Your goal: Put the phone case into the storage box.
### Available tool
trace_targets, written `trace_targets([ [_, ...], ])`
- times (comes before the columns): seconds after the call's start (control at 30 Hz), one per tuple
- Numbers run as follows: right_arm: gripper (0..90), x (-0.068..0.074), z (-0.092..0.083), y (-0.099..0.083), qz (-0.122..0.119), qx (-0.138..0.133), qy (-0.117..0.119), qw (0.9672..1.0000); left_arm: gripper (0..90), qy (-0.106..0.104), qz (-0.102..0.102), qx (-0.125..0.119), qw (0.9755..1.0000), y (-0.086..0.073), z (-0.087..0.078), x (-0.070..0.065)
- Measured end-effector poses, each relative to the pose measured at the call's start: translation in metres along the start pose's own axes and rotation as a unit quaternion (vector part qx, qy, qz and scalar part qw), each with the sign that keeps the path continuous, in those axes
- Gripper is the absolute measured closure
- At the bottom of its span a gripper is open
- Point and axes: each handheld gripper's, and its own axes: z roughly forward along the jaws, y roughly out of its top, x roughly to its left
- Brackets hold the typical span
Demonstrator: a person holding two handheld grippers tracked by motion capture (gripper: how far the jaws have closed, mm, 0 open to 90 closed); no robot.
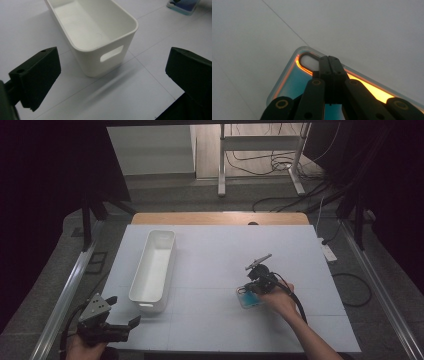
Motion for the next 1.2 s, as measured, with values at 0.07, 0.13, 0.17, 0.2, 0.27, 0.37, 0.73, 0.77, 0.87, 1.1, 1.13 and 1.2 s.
trace_targets([
  [0.07, 89.8, -0.001, 0.001, 0.002, 0.0, -0.001, -0.004, 1.0, 1.0, 0.0, -0.001, 0.0, 1.0, 0.0, 0.0, 0.0],
  [0.13, 89.8, -0.002, 0.002, 0.003, 0.001, -0.002, -0.009, 1.0, 1.0, 0.0, 0.0, 0.0, 1.0, 0.0, 0.0, 0.0],
  [0.17, 89.8, -0.003, 0.002, 0.004, 0.0, -0.001, -0.011, 0.9999, 1.0, 0.0, 0.0, 0.0, 1.0, 0.0, 0.0, 0.0],
  [0.2, 89.8, -0.003, 0.003, 0.005, 0.0, -0.002, -0.011, 0.9999, 1.1, 0.0, 0.0, 0.0, 1.0, 0.0, 0.0, 0.0],
  [0.27, 89.8, -0.004, 0.003, 0.006, 0.002, -0.003, -0.014, 0.9999, 1.1, 0.0, 0.0, 0.001, 1.0, 0.0, 0.0, 0.0],
  [0.37, 89.8, -0.007, 0.005, 0.008, 0.007, -0.005, -0.017, 0.9998, 1.1, 0.0, 0.0, 0.001, 1.0, 0.0, 0.0, 0.0],
  [0.73, 89.8, -0.021, 0.005, 0.012, 0.027, -0.009, -0.034, 0.999, 1.1, 0.0, 0.001, 0.001, 1.0, 0.0, 0.0, 0.0],
  [0.77, 89.8, -0.021, 0.005, 0.012, 0.027, -0.009, -0.034, 0.999, 1.2, 0.0, 0.001, 0.001, 1.0, 0.0, 0.0, 0.0],
  [0.87, 89.8, -0.026, 0.005, 0.011, 0.037, -0.011, -0.038, 0.9986, 1.2, 0.0, 0.001, 0.002, 1.0, 0.0, 0.0, 0.0],
  [1.1, 89.8, -0.03, 0.002, 0.009, 0.045, -0.011, -0.038, 0.9982, 1.3, 0.001, 0.002, 0.004, 1.0, 0.0, 0.001, 0.0],
  [1.13, 89.8, -0.03, 0.0, 0.009, 0.046, -0.014, -0.035, 0.9982, 1.3, 0.001, 0.002, 0.004, 1.0, 0.0, 0.001, -0.001],
  [1.2, 89.8, -0.031, -0.011, 0.008, 0.046, -0.031, -0.032, 0.998, 1.3, 0.001, 0.001, 0.003, 1.0, 0.0, 0.001, 0.0],
])
